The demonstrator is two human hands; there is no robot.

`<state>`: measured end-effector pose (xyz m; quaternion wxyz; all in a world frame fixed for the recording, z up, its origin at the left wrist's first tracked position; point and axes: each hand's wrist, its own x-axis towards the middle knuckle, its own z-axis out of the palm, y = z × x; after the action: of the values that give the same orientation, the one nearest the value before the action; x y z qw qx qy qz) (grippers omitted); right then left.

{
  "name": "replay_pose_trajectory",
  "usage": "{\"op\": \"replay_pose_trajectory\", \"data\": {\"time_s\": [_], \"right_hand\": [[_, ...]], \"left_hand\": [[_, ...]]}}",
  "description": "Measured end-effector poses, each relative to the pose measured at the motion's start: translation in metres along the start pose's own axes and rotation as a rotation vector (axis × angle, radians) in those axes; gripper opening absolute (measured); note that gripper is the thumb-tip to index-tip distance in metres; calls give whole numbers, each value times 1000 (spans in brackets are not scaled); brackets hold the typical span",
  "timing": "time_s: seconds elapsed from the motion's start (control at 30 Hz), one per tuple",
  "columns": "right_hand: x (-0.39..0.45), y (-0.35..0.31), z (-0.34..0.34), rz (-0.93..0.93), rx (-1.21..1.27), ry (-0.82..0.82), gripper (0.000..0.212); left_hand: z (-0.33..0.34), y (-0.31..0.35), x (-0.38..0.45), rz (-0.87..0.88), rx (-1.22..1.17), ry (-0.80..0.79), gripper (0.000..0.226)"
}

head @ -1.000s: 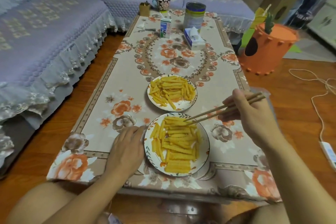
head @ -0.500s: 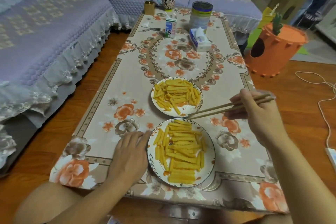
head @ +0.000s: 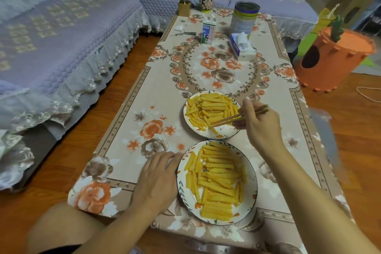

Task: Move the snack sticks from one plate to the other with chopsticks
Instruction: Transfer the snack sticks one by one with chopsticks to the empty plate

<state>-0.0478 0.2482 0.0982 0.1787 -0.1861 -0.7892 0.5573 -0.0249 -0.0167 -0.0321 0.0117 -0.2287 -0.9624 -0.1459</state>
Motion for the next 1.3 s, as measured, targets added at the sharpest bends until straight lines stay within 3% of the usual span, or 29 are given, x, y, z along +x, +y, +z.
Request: {"op": "replay_pose_trajectory", "data": {"time_s": [0.2, 0.33, 0.6, 0.87, 1.3], "right_hand": [[-17, -23, -52, 21, 61, 61, 46], [-43, -38, -83, 53, 72, 8, 47], [-67, -28, -77, 65, -18, -135, 36], [-36, -20, -93, 40, 110, 173, 36], [8, 2, -20, -90, -54, 271, 39]], "left_hand": [[2, -2, -2, 6, -21, -1, 49], [1, -2, -2, 6, -22, -17, 50], [-3, 3, -6, -18, -36, -48, 55], [-2, 2, -6, -21, -34, -75, 57], [-6, 2, 0, -19, -21, -48, 56]]}}
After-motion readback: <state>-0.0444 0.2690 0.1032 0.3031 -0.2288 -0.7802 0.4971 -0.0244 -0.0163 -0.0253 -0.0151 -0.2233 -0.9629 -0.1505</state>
